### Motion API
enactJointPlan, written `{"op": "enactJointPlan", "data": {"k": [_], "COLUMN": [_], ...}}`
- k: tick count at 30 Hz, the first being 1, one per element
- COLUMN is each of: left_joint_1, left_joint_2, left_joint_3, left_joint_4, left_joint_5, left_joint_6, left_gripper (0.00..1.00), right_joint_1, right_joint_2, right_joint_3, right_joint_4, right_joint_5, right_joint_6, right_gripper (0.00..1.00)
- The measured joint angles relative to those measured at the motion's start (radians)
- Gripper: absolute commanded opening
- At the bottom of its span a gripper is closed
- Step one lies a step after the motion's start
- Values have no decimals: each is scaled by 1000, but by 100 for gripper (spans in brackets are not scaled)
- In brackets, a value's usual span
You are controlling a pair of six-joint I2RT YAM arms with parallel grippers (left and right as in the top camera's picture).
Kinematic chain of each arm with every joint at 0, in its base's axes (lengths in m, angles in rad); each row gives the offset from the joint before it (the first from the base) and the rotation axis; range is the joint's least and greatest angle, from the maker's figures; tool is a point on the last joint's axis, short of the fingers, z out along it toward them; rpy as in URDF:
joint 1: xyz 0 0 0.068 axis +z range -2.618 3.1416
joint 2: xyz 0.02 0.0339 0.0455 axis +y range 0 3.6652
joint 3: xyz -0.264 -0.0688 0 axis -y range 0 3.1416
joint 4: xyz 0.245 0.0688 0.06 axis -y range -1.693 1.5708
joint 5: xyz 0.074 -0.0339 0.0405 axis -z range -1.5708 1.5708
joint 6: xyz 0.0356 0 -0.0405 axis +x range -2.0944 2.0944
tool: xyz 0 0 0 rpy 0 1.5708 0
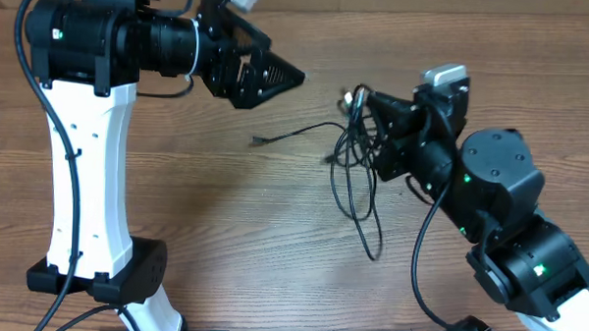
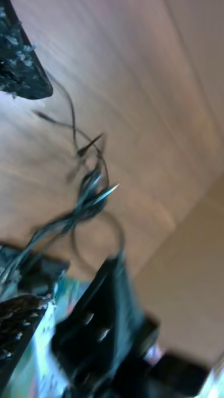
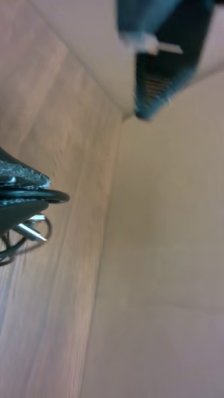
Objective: Untangle cables
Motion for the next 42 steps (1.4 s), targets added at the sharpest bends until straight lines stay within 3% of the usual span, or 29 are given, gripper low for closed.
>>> {"op": "enactJointPlan", "data": {"k": [6, 11, 15, 22, 33, 42], "left_joint_1": [-51, -143, -206, -235, -235, -235], "left_joint_2": [14, 23, 23, 23, 23, 23], "left_joint_3": [-2, -6, -10, -11, -15, -15], "left_joint_4": [-83, -69, 42, 238, 225, 225], "left_joint_5": [-25, -243, -386, -467, -397, -328], "left_joint_6": [166, 350, 435, 395, 383, 383], "left_gripper": [100, 100, 100, 100, 100, 100], "right_joint_1": [-109, -196, -209, -209, -209, -209], "right_joint_2": [0, 0, -3, -4, -5, -8], "right_joint_3": [6, 50, 73, 74, 215, 232], "right_joint_4": [-11, -16, -13, -19, -41, -71], "right_joint_5": [0, -55, -135, -317, -433, -446], "right_joint_6": [-16, -24, -24, 18, 53, 55], "right_gripper": [4, 4, 4, 4, 4, 4]}}
